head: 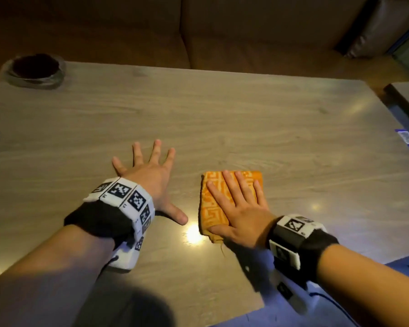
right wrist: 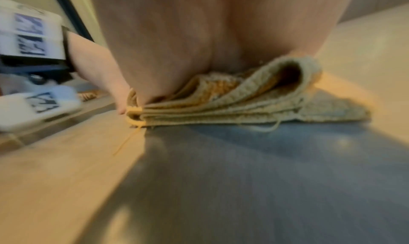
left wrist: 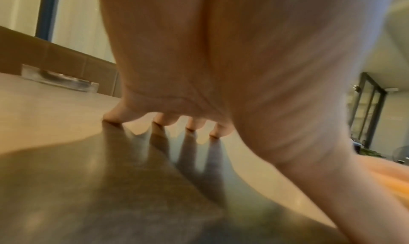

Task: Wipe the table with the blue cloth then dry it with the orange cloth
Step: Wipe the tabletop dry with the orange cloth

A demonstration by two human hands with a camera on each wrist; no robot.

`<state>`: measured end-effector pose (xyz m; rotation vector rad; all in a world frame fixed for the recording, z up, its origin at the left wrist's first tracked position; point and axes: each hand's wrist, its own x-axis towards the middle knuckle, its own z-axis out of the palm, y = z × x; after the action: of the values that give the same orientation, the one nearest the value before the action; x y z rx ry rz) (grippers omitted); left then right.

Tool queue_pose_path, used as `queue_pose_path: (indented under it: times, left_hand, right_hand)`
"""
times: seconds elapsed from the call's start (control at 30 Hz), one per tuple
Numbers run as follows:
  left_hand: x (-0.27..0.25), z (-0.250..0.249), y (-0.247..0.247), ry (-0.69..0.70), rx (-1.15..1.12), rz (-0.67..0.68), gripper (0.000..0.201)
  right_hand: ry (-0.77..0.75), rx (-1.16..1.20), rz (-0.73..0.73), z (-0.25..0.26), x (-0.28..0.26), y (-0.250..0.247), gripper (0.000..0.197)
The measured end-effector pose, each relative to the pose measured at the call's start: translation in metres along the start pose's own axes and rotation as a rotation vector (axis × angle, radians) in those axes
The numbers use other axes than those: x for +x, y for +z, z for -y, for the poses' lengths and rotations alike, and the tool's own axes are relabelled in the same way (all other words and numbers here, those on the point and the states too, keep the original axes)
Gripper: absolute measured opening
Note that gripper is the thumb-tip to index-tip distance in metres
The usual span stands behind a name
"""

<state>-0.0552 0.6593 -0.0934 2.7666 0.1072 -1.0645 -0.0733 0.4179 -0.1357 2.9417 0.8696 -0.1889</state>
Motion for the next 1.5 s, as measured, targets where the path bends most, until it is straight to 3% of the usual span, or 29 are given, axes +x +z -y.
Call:
queue_pose_path:
  times: [0.2, 0.4, 0.67, 0.73, 0.83, 0.9, 0.97, 1.07, 1.17, 1.23, 1.4, 1.5]
  left_hand:
    - [-0.001, 0.0, 0.002, 0.014, 0.006, -0.006, 0.165]
    - [0.004, 0.001, 0.005, 0.006, 0.001, 0.016, 0.167]
    - [0.019, -0.007, -0.023, -0.038, -0.045, 0.13, 0.152]
    - [0.038, -0.002, -0.043, -0.029, -0.072, 0.078, 0.148]
    - [0.081, 0.013, -0.083, -0.008, -0.058, -0.017, 0.153]
    - [0.104, 0.016, -0.107, 0.002, -0.03, -0.03, 0.157]
    - [0.121, 0.017, -0.127, -0.005, -0.014, -0.024, 0.159]
    - [0.141, 0.021, -0.143, -0.003, -0.005, 0.005, 0.164]
    - [0.151, 0.023, -0.142, -0.003, 0.003, 0.036, 0.169]
    - [0.153, 0.025, -0.138, -0.002, 0.012, 0.018, 0.169]
    - [0.153, 0.022, -0.14, -0.016, -0.013, 0.024, 0.165]
    - [0.15, 0.026, -0.135, 0.017, -0.024, 0.0, 0.165]
  right_hand:
    - [0.23, 0.061, 0.053, 0.005, 0.1, -0.016, 0.098]
    - [-0.023, 0.028, 0.068, 0.002, 0.047, -0.011, 0.087]
    - [0.199, 0.042, 0.125, -0.013, 0.187, -0.027, 0.091]
    - [0.121, -0.001, 0.052, -0.008, 0.171, -0.027, 0.087]
    - [-0.052, 0.039, 0.131, -0.02, 0.152, -0.023, 0.086]
    - [-0.01, 0.042, 0.143, -0.032, 0.185, -0.03, 0.086]
    - [0.122, 0.019, 0.04, -0.037, 0.238, -0.035, 0.084]
    - [0.201, 0.062, 0.143, -0.038, 0.281, -0.038, 0.082]
    - [0.04, -0.007, 0.027, -0.033, 0.25, -0.036, 0.081]
    - [-0.028, -0.004, 0.03, -0.037, 0.239, -0.034, 0.084]
    - [0.028, 0.038, 0.148, -0.052, 0.321, -0.046, 0.093]
    - [0.029, 0.055, 0.189, -0.051, 0.374, -0.051, 0.081]
